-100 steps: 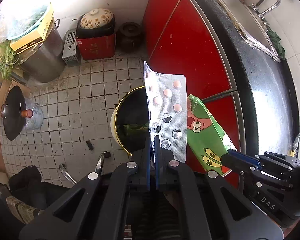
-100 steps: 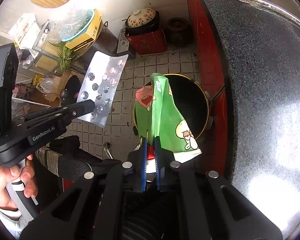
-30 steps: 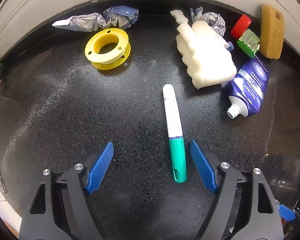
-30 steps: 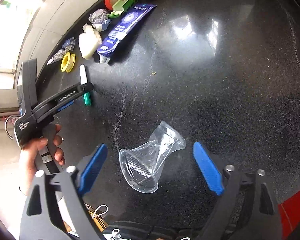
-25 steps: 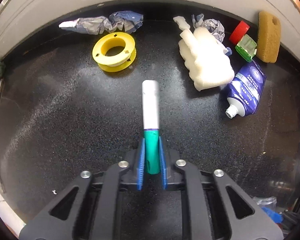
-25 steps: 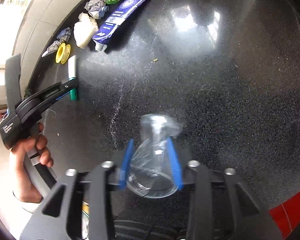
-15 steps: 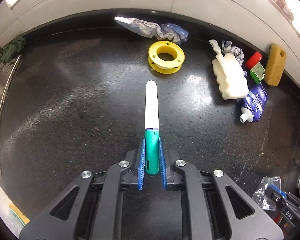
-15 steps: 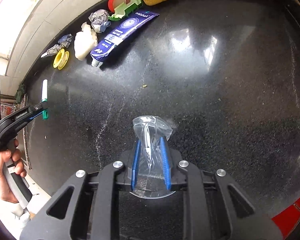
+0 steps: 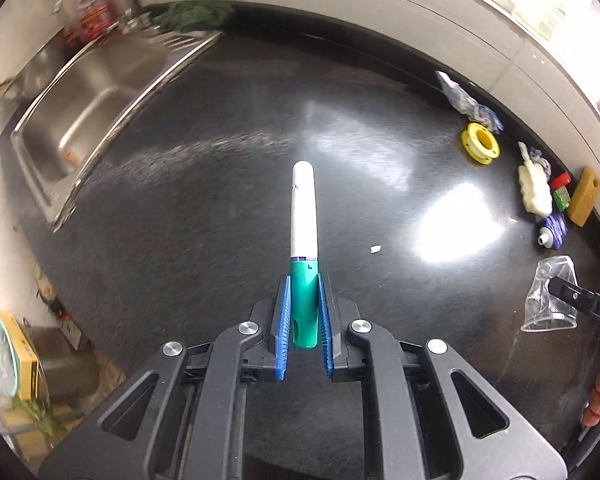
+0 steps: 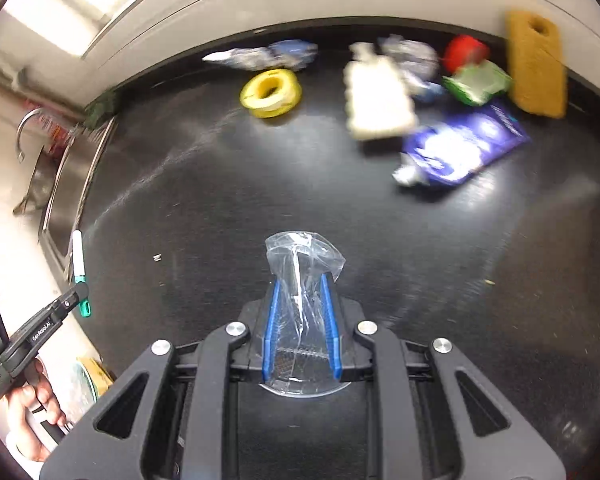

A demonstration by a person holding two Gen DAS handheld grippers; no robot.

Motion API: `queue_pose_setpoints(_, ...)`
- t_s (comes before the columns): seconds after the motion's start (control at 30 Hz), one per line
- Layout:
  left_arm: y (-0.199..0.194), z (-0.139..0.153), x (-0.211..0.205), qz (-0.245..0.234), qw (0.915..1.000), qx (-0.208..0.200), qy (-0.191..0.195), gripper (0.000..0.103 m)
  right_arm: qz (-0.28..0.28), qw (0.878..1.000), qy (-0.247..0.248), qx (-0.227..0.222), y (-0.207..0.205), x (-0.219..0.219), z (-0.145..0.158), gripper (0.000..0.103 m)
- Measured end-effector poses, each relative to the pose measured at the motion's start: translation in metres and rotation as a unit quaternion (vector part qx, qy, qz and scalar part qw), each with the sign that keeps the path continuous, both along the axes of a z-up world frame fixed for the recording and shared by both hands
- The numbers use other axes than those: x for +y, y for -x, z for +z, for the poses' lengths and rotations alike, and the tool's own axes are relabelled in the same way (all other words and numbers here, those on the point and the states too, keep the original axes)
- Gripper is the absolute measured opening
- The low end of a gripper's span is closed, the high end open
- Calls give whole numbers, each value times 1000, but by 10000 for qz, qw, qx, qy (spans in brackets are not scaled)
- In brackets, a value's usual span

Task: Collect trash
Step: 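Carry the marker and clear cup toward the black bin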

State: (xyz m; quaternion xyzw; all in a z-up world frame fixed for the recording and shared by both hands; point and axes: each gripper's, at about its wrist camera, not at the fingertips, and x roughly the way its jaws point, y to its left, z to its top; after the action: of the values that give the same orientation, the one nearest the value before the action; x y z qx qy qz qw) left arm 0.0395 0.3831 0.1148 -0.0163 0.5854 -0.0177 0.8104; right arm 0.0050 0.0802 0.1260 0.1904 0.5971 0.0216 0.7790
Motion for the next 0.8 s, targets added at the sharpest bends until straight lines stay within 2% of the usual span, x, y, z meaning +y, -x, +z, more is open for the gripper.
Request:
queue_pose_setpoints(0.13, 48, 1, 79, 951, 9954, 70, -4, 13, 1163, 9931, -72, -100, -28, 100, 8, 21)
queue_pose_setpoints(0.23, 98, -4, 131, 1678, 9857, 176, -40, 13, 2062, 9783, -154, -95, -30, 179, 11, 21)
queue_pose_setpoints(0.33, 148, -13, 174, 2386, 9707, 295, -18, 13, 2952, 9552, -189, -80, -17, 260, 12, 21)
queue_pose_setpoints(0.47, 209, -24, 216, 3186, 9469, 427, 74, 13, 3965, 9180, -110, 16, 14, 355, 5, 21)
queue_pose_setpoints(0.57, 240, -30, 234, 3552, 9334, 496, 134, 13, 4550, 8904, 64, 66, 41, 410, -4, 21)
queue_pose_setpoints(0.67, 259, -39, 245, 3780, 9238, 597, 142, 13, 4960, 8679, 245, 79, 67, 450, -13, 21)
queue_pose_setpoints(0.8, 266, -50, 253, 3948, 9159, 676, 266, 13, 5215, 8521, 381, 219, 85, 477, -26, 21)
